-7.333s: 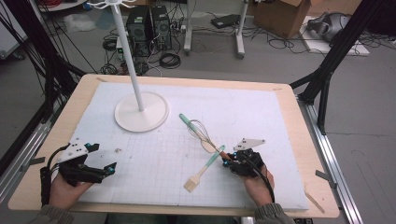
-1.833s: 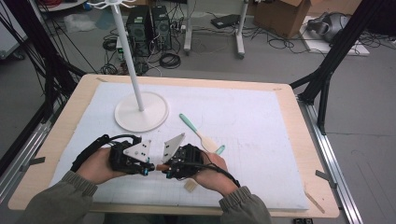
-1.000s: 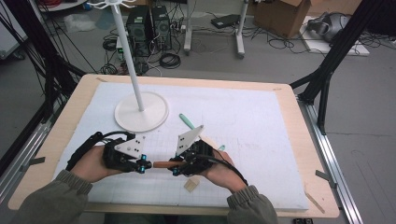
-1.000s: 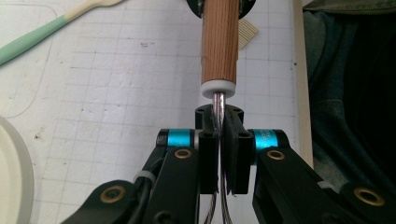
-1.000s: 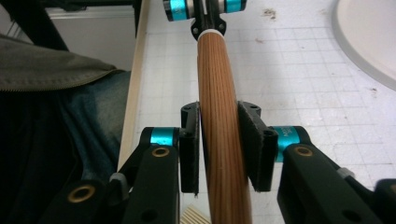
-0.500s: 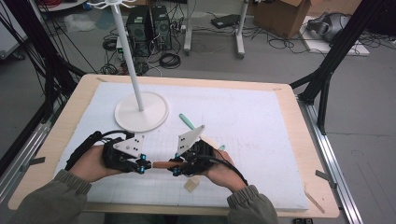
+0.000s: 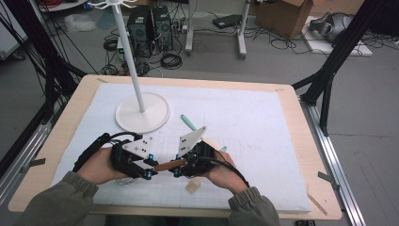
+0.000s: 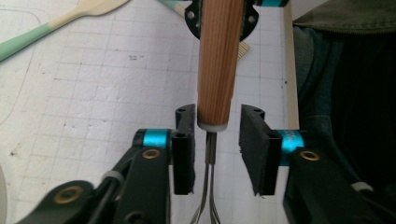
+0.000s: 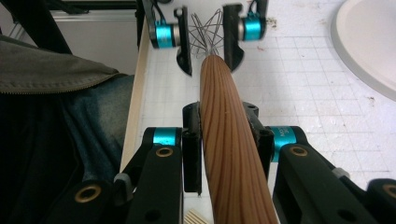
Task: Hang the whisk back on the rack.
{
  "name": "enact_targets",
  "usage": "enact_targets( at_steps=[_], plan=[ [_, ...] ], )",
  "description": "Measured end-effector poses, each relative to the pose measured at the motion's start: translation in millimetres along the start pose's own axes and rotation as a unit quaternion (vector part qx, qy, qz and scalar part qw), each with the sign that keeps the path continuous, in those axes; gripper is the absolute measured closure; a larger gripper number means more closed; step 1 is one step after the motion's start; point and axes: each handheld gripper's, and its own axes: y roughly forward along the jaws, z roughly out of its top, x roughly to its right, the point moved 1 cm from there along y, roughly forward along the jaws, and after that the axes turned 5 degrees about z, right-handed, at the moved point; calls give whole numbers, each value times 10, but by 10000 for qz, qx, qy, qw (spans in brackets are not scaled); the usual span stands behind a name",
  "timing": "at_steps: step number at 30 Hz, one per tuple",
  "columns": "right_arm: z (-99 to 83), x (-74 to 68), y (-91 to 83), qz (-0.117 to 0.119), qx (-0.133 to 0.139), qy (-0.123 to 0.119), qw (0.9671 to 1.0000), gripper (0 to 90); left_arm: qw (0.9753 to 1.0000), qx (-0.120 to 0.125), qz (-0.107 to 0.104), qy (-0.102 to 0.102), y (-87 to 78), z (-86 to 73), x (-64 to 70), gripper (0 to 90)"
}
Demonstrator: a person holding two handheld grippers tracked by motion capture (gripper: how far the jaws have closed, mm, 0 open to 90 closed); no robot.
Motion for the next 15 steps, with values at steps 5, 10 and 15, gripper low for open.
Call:
enact_targets(
  at_steps=[5,10,15],
  plan=[
    [22,-12,4,15,21,-63,10000,729,10000,65,-29,-25,43,45,-15,613],
    [55,-29,8,-10,65,-101,9999,728,9999,78,-110,29,48,69,-23,709],
    [53,1,-31,44,322,22,9995,706,9996,287,-3,-20,-30,92,-19,730]
  ],
)
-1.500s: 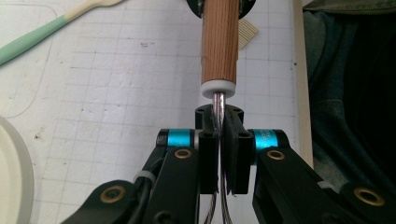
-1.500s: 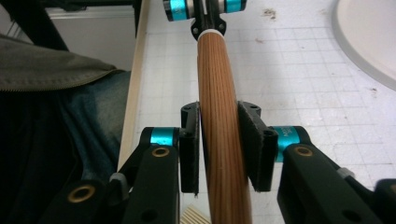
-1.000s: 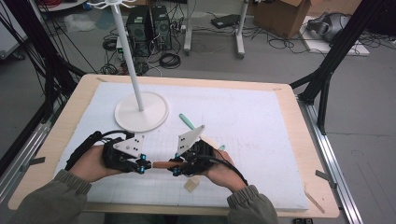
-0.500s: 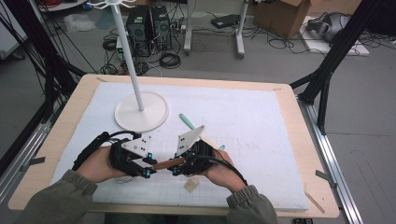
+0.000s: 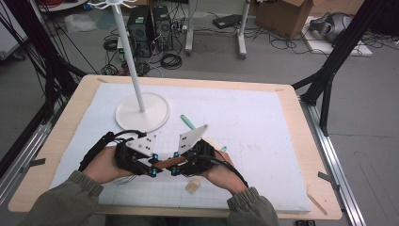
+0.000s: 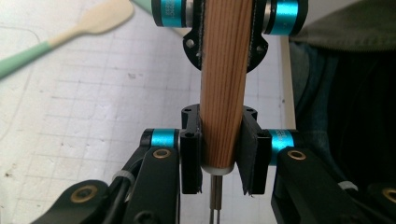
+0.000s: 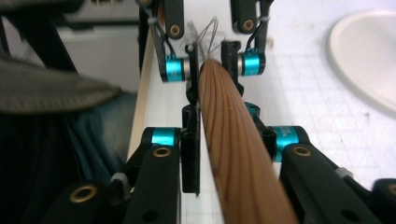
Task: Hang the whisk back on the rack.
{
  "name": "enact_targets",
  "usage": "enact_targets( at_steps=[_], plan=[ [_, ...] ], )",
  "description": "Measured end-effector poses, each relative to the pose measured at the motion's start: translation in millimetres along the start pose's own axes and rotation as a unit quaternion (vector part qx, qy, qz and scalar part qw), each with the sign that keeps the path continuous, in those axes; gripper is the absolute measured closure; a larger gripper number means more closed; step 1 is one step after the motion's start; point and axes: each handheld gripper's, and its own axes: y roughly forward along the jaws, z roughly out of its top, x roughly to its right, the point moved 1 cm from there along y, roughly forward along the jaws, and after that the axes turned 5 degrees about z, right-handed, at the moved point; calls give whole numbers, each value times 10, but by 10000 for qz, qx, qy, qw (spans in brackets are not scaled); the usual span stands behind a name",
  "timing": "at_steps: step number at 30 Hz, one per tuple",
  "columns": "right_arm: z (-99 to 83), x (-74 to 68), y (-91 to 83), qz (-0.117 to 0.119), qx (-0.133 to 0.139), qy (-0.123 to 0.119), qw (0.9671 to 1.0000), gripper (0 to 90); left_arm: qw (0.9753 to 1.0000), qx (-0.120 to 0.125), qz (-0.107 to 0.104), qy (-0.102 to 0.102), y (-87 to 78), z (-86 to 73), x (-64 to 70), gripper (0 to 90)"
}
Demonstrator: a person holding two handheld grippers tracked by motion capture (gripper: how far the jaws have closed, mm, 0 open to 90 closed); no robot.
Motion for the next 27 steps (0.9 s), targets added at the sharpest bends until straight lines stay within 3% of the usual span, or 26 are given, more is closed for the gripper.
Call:
enact_targets(
  at_steps=[4,9,17,27],
  plan=[
    [5,14,-115,-19,443,163,9989,622,9993,287,152,-160,-117,13,-34,732],
    [-52,55,-263,-225,816,440,9954,529,9964,690,285,-393,-267,-10,-98,732],
    [-157,90,-401,-489,1059,763,9902,416,9915,1091,435,-559,-416,-26,-134,732],
    [-314,120,-500,-817,1147,920,9858,317,9859,1409,529,-737,-530,-59,-182,732]
  ],
)
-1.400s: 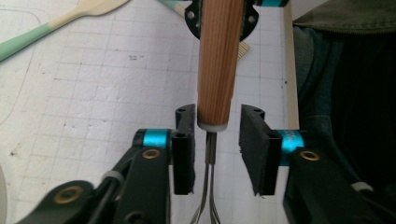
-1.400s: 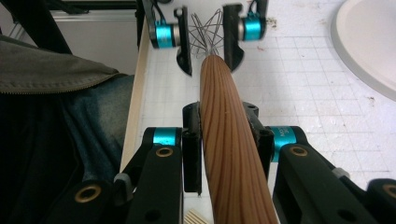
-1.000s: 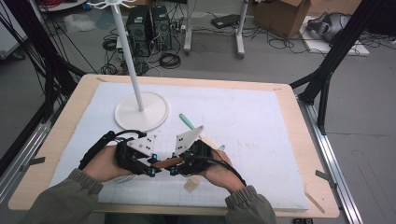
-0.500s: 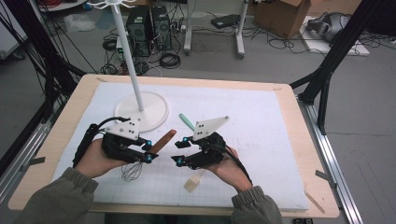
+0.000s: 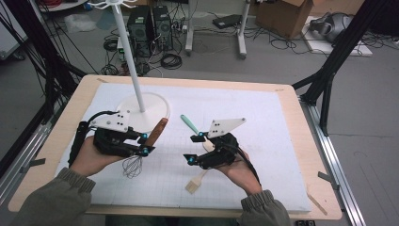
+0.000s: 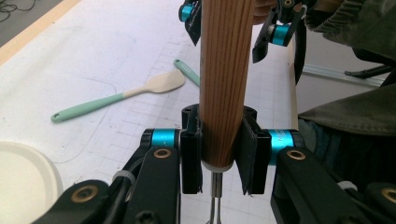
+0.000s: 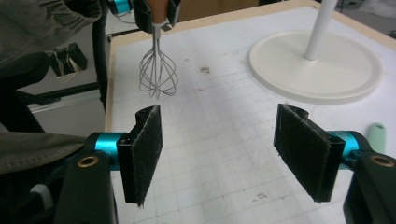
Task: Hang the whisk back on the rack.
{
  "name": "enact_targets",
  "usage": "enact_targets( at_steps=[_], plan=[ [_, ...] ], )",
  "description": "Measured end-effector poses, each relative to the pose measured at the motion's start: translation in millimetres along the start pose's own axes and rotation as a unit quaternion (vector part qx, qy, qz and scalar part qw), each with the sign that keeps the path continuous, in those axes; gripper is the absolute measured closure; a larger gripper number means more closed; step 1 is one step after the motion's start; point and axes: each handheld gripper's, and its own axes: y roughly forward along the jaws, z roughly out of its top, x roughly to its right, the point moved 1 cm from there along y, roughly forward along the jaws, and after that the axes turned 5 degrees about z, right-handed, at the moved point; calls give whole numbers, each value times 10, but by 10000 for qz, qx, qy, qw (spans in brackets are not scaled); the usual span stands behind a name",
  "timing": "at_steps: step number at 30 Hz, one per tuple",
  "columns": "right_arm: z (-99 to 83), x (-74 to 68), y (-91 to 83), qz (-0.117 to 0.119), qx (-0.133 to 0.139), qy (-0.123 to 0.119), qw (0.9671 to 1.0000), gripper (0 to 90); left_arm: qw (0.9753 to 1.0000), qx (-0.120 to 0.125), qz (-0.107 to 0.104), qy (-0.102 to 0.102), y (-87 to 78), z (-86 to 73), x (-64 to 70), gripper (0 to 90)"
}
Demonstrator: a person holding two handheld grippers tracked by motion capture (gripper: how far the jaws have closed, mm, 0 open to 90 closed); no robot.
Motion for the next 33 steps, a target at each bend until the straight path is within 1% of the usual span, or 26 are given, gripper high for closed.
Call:
enact_targets(
  at_steps=[3,4,8,11,12,14,18,19,22,24,25,33],
  plan=[
    [-28,10,-38,-150,15,-22,9999,302,10000,60,29,-20,-22,7,-5,732],
    [-41,16,-53,-190,20,12,9998,296,10000,66,29,-22,-28,7,-10,732],
    [-98,48,-121,-317,32,103,9994,278,9999,134,58,-65,-49,4,-25,732],
    [-124,53,-171,-388,86,104,9992,275,9997,183,71,-116,-59,2,-33,732],
    [-133,55,-186,-417,107,89,9990,274,9997,193,68,-95,-64,2,-42,732],
    [-155,58,-210,-438,128,134,9989,269,9997,218,75,-130,-69,1,-44,732],
    [-209,68,-254,-511,169,136,9985,264,9996,224,88,-121,-78,-1,-53,732],
    [-223,63,-268,-510,163,186,9984,263,9996,230,87,-127,-80,-1,-55,732],
    [-267,70,-311,-498,207,227,9983,264,9994,275,99,-159,-88,-2,-60,732],
    [-302,78,-343,-538,216,284,9979,263,9995,270,99,-158,-97,-4,-68,732],
    [-320,85,-358,-546,223,290,9978,262,9993,312,103,-195,-95,-5,-68,732],
    [-450,114,-460,-766,255,364,9961,261,9989,373,141,-250,-126,-14,-112,731]
  ],
)
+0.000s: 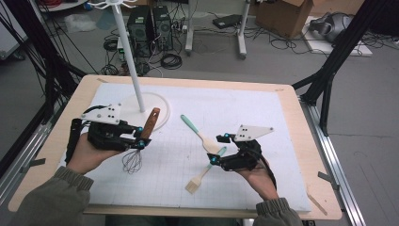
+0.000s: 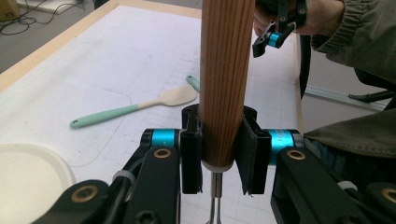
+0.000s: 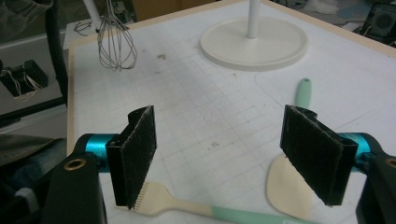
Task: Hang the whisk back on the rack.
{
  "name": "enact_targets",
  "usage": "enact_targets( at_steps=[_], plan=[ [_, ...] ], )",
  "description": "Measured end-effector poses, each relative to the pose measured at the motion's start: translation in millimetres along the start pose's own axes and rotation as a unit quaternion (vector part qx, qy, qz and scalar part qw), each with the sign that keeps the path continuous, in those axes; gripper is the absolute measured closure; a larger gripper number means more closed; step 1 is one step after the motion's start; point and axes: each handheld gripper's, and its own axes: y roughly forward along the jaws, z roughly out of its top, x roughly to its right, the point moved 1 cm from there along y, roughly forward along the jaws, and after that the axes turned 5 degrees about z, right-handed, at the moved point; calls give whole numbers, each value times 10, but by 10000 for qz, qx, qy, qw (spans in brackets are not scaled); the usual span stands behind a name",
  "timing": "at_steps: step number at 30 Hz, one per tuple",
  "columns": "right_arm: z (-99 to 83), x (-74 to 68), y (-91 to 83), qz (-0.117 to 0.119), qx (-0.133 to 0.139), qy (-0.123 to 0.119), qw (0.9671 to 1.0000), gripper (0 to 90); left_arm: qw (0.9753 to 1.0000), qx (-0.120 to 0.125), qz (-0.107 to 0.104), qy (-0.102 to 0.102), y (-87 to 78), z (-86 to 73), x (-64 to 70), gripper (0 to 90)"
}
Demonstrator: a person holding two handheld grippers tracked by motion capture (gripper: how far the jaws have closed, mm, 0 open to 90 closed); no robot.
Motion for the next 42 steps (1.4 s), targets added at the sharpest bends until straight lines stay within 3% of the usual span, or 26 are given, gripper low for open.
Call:
enact_targets(
  at_steps=[8,21,34,42],
  plan=[
    [-148,67,-76,-243,2,125,9996,251,9997,184,46,-169,-59,-6,-73,732],
    [-242,99,-117,-338,-5,182,9993,250,9973,618,177,-361,-164,92,-253,732],
    [-264,116,-141,-420,10,194,9989,243,9917,1057,392,-626,-266,212,-495,731],
    [-271,125,-143,-411,17,174,9990,241,9887,1196,521,-734,-335,291,-652,732]
  ],
)
